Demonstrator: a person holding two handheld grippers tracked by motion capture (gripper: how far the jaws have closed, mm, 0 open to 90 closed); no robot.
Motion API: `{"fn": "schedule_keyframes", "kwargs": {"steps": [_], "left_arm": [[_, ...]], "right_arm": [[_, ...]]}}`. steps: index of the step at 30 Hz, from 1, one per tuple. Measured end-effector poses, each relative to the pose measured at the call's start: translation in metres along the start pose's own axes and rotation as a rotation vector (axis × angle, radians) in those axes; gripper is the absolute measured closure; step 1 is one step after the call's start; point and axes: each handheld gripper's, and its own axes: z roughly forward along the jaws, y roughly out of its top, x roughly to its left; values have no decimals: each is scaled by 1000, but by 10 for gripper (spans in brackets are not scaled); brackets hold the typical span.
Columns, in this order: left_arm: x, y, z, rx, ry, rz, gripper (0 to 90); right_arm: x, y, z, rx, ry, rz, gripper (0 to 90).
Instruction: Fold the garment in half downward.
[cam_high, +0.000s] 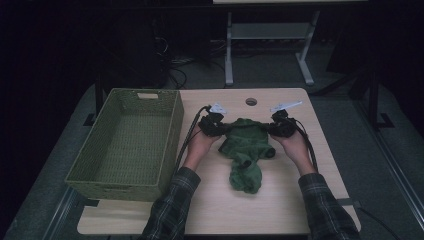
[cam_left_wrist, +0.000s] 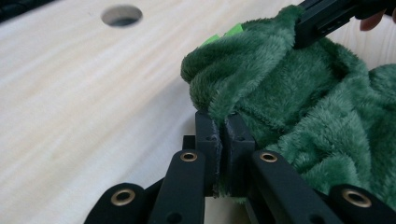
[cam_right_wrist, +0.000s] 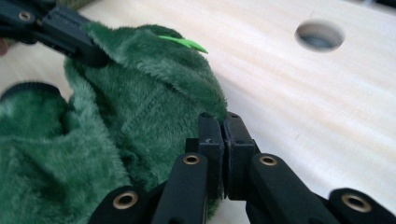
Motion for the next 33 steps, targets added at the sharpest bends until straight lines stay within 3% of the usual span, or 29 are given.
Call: {"fn": "schedule_keyframes", "kwargs": {"steps": [7,17,23,33], "left_arm": [[-4,10,-12,-51,0,3,863],[-27,11,-40,-129,-33,32,858],[-46,3,-55,-159,-44,53,857],[-73,-19,-76,-209,-82,95,857]], "right_arm": [[-2,11,-10,-33,10,-3,876],[17,2,-43,-100,65,-51,875],[36,-10,-61,-137,95,-96,875],[58,-33,-79,-174,152,-112,874]]}}
